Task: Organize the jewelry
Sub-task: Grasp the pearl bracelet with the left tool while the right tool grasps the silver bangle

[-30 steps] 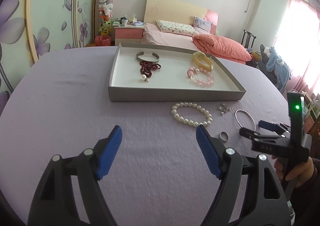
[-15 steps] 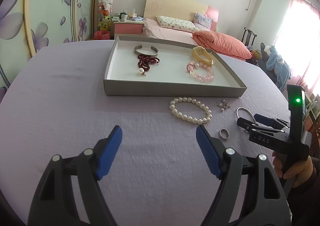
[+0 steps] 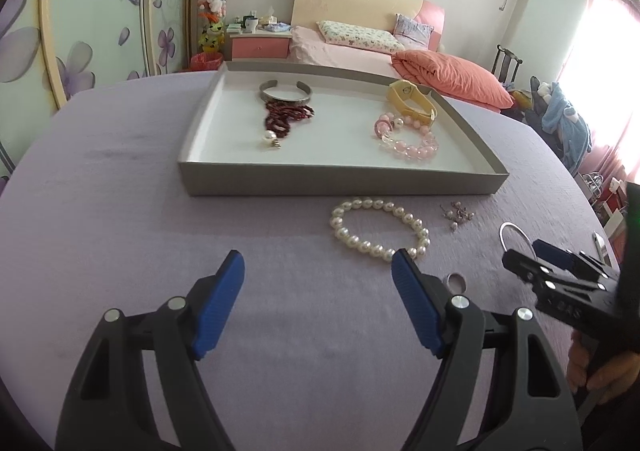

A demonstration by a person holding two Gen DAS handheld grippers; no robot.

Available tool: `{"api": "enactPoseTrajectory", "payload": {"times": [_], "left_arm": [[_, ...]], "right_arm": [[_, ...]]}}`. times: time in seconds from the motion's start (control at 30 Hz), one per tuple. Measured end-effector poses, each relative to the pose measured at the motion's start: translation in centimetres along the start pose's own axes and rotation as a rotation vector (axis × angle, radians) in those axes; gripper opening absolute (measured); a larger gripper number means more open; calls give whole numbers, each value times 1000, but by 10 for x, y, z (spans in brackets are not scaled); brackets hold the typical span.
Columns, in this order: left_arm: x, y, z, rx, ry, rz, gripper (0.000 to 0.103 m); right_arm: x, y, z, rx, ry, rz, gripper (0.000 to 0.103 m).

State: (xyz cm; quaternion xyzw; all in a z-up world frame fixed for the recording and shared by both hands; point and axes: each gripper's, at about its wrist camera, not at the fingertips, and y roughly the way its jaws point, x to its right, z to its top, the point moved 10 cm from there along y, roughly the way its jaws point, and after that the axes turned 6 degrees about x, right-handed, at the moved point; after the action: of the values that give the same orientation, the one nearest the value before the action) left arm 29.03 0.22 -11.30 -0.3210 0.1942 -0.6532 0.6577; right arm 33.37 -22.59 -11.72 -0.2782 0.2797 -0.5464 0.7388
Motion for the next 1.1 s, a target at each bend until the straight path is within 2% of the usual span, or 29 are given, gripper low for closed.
{"api": "enactPoseTrajectory", "payload": {"times": [0.33, 0.53, 0.6, 0.77, 1.1], "left_arm": [[19, 43, 2, -57, 30, 30, 38], [24, 53, 6, -53, 58, 64, 20], [24, 54, 5, -55, 75, 82, 11], [26, 51, 2, -45, 132, 93, 9], [13, 11, 10, 19, 110, 41, 9]], "right_arm": [[1, 1, -1, -9, -3, 19, 71], [3, 2, 0, -12, -3, 22, 71], [3, 1, -1, -13, -5, 24, 71], [0, 0, -1, -11, -9, 29, 71], [-12, -12, 7, 20, -27, 44, 71]]}}
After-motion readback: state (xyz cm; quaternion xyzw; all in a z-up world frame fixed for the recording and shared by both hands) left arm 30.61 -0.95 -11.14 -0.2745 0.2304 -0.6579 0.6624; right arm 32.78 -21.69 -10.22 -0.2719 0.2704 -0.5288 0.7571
